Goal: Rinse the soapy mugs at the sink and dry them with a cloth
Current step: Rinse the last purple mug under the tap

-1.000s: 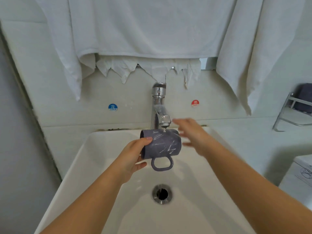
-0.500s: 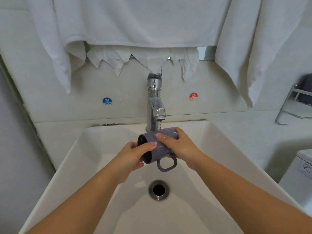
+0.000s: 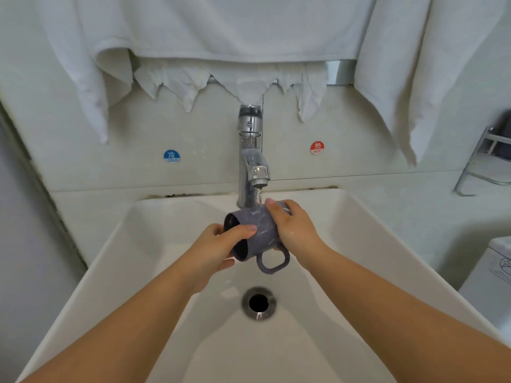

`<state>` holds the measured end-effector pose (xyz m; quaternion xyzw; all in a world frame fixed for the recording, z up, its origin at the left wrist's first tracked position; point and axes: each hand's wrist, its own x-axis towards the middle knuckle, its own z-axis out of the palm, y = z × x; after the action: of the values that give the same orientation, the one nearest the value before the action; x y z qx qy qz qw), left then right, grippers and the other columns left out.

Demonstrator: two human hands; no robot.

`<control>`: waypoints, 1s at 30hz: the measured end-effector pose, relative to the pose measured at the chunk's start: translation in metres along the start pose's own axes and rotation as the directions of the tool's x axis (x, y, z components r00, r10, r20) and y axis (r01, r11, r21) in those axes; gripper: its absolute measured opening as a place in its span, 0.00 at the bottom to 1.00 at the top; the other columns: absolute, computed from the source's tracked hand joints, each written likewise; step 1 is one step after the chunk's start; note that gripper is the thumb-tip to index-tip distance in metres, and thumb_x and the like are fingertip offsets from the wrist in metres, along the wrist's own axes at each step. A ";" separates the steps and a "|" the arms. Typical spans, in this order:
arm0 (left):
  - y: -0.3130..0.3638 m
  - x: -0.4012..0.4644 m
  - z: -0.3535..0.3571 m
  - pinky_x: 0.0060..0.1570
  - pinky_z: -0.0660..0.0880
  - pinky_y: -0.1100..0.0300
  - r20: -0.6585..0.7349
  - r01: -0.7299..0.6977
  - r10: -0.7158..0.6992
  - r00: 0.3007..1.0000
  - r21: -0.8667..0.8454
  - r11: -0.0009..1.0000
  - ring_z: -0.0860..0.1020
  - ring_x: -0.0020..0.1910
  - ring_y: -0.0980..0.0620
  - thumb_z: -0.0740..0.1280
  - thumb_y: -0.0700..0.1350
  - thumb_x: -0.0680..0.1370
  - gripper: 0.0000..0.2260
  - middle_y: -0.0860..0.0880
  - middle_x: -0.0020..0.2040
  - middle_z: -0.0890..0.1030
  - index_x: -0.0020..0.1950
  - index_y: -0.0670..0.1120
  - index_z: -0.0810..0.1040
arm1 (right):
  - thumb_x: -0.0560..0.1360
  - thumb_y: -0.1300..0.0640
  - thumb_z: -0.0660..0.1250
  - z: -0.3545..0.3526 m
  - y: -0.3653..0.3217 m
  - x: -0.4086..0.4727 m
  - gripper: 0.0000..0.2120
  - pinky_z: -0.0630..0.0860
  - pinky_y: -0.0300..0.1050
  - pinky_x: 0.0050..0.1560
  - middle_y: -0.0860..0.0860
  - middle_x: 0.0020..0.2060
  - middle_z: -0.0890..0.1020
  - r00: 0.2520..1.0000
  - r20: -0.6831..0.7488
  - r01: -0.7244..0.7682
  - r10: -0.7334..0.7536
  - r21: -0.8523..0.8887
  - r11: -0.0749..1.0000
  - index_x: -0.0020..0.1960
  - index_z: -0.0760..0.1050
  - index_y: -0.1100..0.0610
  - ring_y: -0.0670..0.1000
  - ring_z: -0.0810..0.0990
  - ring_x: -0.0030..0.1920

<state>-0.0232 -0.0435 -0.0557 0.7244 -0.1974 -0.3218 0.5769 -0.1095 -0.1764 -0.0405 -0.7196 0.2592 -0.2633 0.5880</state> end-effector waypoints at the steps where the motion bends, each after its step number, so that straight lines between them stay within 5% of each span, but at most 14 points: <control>1: 0.000 0.001 0.000 0.55 0.76 0.54 -0.004 0.003 -0.004 1.000 -0.006 1.000 0.80 0.55 0.48 0.72 0.55 0.72 0.25 0.45 0.57 0.81 0.63 0.45 0.70 | 0.80 0.45 0.60 -0.001 0.000 0.001 0.12 0.80 0.44 0.40 0.49 0.46 0.79 1.000 0.000 -0.001 0.001 -0.008 1.000 0.55 0.70 0.53 0.48 0.79 0.43; 6: 0.005 0.001 -0.002 0.48 0.75 0.57 -0.039 0.016 -0.020 0.999 -0.080 0.997 0.79 0.57 0.48 0.66 0.56 0.76 0.22 0.46 0.58 0.81 0.66 0.47 0.72 | 0.75 0.50 0.69 -0.004 0.000 -0.004 0.17 0.81 0.38 0.36 0.48 0.49 0.79 0.988 0.153 -0.023 0.003 0.132 0.991 0.60 0.70 0.53 0.47 0.81 0.44; 13: 0.010 -0.009 0.007 0.53 0.74 0.54 -0.055 -0.014 0.010 0.998 -0.059 0.998 0.78 0.55 0.52 0.64 0.58 0.78 0.14 0.51 0.56 0.81 0.59 0.53 0.75 | 0.79 0.44 0.60 0.005 -0.002 -0.004 0.15 0.80 0.39 0.35 0.50 0.45 0.79 0.999 0.037 0.002 -0.005 0.073 0.997 0.60 0.65 0.52 0.48 0.82 0.40; 18: 0.020 -0.009 0.023 0.53 0.74 0.54 -0.178 -0.016 0.002 0.984 -0.080 0.997 0.77 0.49 0.52 0.63 0.61 0.78 0.19 0.48 0.54 0.80 0.59 0.48 0.73 | 0.75 0.43 0.67 0.005 0.001 -0.002 0.19 0.82 0.47 0.44 0.55 0.52 0.79 0.998 -0.002 0.062 -0.062 0.012 0.998 0.59 0.63 0.48 0.54 0.83 0.47; 24: 0.025 -0.009 0.029 0.59 0.77 0.49 -0.202 0.080 -0.130 0.971 -0.238 0.968 0.79 0.55 0.45 0.57 0.61 0.81 0.19 0.44 0.54 0.82 0.54 0.47 0.76 | 0.75 0.44 0.66 0.001 0.003 -0.003 0.17 0.81 0.42 0.38 0.58 0.59 0.73 0.991 0.026 0.132 -0.132 -0.007 0.991 0.58 0.62 0.47 0.55 0.82 0.49; 27: 0.020 -0.011 0.027 0.59 0.76 0.51 -0.099 -0.031 0.019 0.995 -0.119 0.992 0.80 0.53 0.50 0.63 0.58 0.79 0.10 0.50 0.50 0.83 0.52 0.53 0.77 | 0.77 0.45 0.64 -0.004 0.004 -0.001 0.14 0.81 0.42 0.39 0.58 0.59 0.73 0.994 0.030 0.106 -0.106 -0.008 0.994 0.57 0.62 0.47 0.55 0.81 0.50; 30: 0.020 -0.013 0.030 0.58 0.77 0.51 -0.058 -0.101 0.095 0.994 -0.120 0.988 0.82 0.52 0.50 0.70 0.57 0.74 0.15 0.50 0.51 0.85 0.58 0.53 0.78 | 0.78 0.46 0.62 -0.006 0.001 -0.002 0.13 0.79 0.38 0.38 0.57 0.60 0.73 0.991 0.039 0.127 -0.126 -0.005 0.992 0.57 0.62 0.47 0.54 0.80 0.51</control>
<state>-0.0512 -0.0614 -0.0376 0.6853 -0.1976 -0.2853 0.6403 -0.1151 -0.1796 -0.0406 -0.7418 0.2026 -0.2851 0.5722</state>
